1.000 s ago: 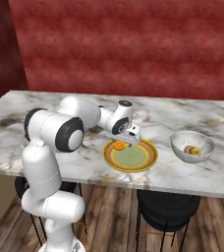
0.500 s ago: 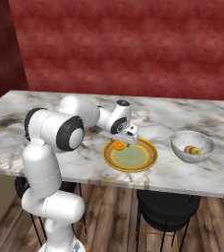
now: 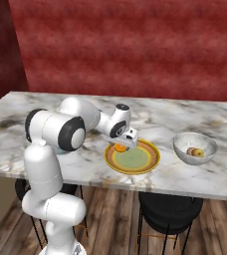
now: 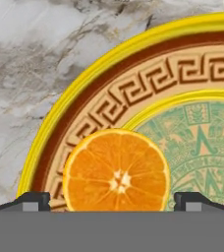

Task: Take the fruits from the plate on the dining counter and place two fruits in each bowl.

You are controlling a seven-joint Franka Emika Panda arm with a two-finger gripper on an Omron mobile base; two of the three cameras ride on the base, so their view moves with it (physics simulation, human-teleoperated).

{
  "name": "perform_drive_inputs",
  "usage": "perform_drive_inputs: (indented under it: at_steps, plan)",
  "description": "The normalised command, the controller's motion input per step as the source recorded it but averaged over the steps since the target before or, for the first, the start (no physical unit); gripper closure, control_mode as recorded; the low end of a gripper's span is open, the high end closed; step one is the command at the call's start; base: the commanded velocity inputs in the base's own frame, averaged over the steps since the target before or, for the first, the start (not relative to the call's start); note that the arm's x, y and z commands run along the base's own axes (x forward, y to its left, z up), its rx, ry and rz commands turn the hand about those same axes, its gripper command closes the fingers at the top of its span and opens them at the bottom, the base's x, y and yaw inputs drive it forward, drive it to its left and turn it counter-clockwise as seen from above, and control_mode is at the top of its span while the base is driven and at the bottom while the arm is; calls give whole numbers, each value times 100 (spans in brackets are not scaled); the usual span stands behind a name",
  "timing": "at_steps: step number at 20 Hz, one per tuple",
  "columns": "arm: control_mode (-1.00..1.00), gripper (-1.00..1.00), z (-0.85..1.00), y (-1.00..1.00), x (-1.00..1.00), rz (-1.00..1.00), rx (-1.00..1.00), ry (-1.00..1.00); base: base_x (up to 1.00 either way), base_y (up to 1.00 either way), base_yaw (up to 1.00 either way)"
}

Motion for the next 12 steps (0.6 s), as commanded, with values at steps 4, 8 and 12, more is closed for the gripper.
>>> perform_drive_inputs:
  at_steps: [4,8,12]
  plan:
    - [-100,-100,-9,2,8,0,0,-3,0,0,0]
    - [-100,-100,-1,0,18,0,1,-10,0,0,0]
    - [-100,-100,-11,-11,7,0,1,-8,0,0,0]
